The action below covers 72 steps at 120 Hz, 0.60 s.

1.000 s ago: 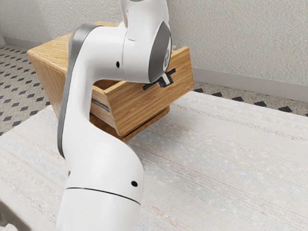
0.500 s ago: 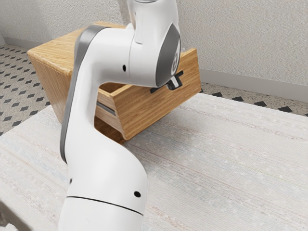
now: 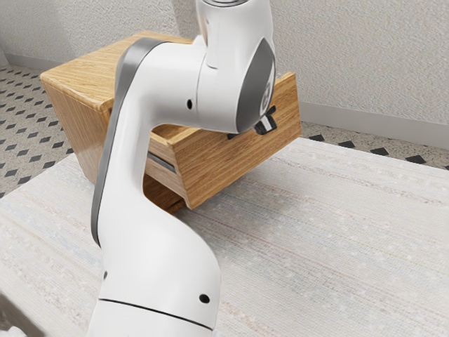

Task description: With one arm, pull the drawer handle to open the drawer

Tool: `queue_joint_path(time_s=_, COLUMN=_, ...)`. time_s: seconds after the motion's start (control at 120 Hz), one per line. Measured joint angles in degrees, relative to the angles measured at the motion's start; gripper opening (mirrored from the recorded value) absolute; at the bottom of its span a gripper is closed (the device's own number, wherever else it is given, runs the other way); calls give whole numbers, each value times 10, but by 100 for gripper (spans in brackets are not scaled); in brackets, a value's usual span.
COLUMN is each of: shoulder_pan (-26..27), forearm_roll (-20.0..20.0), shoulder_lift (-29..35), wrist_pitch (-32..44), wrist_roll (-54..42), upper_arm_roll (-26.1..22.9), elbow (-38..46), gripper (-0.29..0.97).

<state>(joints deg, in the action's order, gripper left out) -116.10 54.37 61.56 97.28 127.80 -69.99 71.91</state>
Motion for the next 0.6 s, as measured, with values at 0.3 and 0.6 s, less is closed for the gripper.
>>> queue_joint_path(time_s=0.3, shoulder_pan=25, forearm_roll=-17, shoulder_lift=0, wrist_pitch=-2, wrist_roll=11, upper_arm_roll=7, elbow=0, gripper=4)
queue_joint_path(time_s=0.6, shoulder_pan=166, forearm_roll=-197, shoulder_lift=-160, wrist_pitch=-2, wrist_roll=19, upper_arm_roll=-17, elbow=-60, gripper=36)
